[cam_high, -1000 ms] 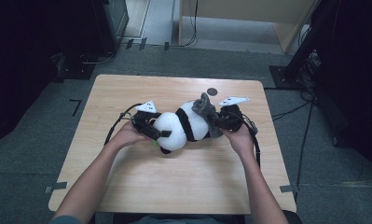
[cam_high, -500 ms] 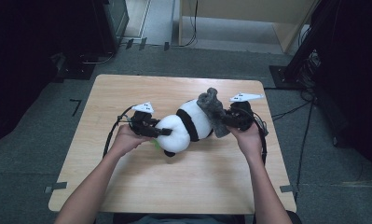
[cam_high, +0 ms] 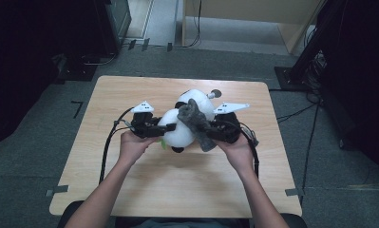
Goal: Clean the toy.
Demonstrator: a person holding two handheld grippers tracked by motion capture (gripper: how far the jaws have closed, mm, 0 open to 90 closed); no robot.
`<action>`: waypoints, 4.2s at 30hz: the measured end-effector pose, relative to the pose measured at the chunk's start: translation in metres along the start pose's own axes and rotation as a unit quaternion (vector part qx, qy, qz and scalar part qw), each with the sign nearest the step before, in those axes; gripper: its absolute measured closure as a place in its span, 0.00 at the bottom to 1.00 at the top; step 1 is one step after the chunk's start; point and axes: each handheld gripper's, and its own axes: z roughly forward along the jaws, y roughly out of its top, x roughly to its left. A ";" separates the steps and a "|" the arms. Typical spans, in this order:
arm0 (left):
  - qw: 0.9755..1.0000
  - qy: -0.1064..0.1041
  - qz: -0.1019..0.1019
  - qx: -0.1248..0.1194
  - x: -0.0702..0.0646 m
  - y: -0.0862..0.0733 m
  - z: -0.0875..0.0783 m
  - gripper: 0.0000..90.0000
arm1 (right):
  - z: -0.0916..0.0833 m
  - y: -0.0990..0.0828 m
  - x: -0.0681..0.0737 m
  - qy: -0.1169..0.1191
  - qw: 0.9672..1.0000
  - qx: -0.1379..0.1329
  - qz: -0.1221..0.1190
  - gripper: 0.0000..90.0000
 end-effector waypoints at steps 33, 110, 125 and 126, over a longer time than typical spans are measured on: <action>0.990 0.043 -0.110 -0.072 -0.004 -0.015 0.003 0.56 | 0.088 -0.039 0.069 0.032 0.993 0.072 -0.092 0.85; 0.979 0.012 -0.170 -0.111 0.009 -0.019 -0.012 0.60 | 0.083 -0.042 0.045 0.002 0.994 0.084 -0.068 0.88; 0.984 0.068 -0.129 -0.101 0.019 -0.017 -0.028 0.60 | 0.049 -0.034 0.009 -0.033 0.996 0.067 -0.038 0.87; 0.985 0.073 -0.126 -0.096 0.020 -0.017 -0.028 0.60 | 0.047 -0.033 0.006 -0.036 0.997 0.064 -0.038 0.87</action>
